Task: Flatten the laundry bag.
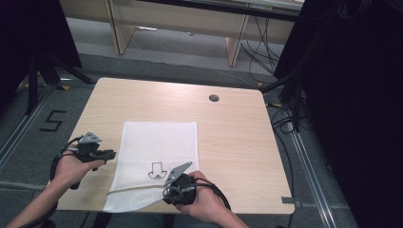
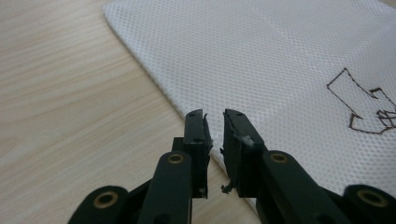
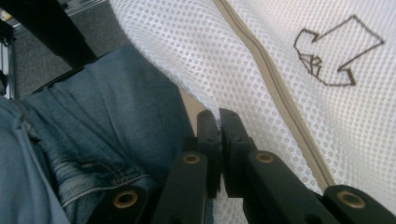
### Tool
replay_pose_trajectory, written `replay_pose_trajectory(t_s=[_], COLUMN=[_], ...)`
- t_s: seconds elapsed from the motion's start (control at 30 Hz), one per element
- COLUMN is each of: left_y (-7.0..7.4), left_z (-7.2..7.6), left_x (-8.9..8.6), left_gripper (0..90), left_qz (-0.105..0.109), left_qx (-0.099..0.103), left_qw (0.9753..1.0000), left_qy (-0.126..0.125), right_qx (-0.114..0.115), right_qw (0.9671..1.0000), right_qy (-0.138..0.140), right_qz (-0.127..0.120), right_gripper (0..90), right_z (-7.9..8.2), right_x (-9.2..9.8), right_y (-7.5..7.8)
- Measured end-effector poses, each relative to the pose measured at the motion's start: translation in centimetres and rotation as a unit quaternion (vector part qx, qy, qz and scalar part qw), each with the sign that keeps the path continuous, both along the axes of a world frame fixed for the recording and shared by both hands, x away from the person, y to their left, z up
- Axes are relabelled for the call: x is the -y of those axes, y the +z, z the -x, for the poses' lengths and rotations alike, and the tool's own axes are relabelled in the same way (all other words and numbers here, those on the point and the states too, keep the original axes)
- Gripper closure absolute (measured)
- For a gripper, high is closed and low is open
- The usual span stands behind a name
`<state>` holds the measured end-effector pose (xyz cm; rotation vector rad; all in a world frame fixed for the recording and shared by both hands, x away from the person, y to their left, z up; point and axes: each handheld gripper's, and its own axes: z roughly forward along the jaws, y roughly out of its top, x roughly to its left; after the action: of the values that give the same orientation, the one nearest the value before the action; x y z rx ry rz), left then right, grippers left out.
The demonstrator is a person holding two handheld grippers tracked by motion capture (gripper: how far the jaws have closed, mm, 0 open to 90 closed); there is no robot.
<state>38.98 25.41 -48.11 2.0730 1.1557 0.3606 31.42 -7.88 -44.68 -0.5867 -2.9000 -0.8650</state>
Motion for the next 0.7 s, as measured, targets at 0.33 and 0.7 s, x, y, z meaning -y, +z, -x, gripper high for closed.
replay_pose_trajectory(t_s=[0.33,0.7], left_y=[0.2,-0.1], left_z=[0.2,0.5], left_x=[1.6,3.7], left_gripper=[76.3,72.2], left_qz=[-0.003,0.006], left_qx=[0.019,0.024], left_qw=[0.9995,0.9985], left_qy=[-0.025,-0.049], right_qx=[-0.017,-0.019], right_qw=[0.9995,0.9968], right_qy=[-0.025,-0.074], right_qz=[0.012,0.025], right_gripper=[88.8,88.2], right_z=[-0.7,-2.1], right_x=[-1.2,-2.4], right_y=[-1.1,-1.9])
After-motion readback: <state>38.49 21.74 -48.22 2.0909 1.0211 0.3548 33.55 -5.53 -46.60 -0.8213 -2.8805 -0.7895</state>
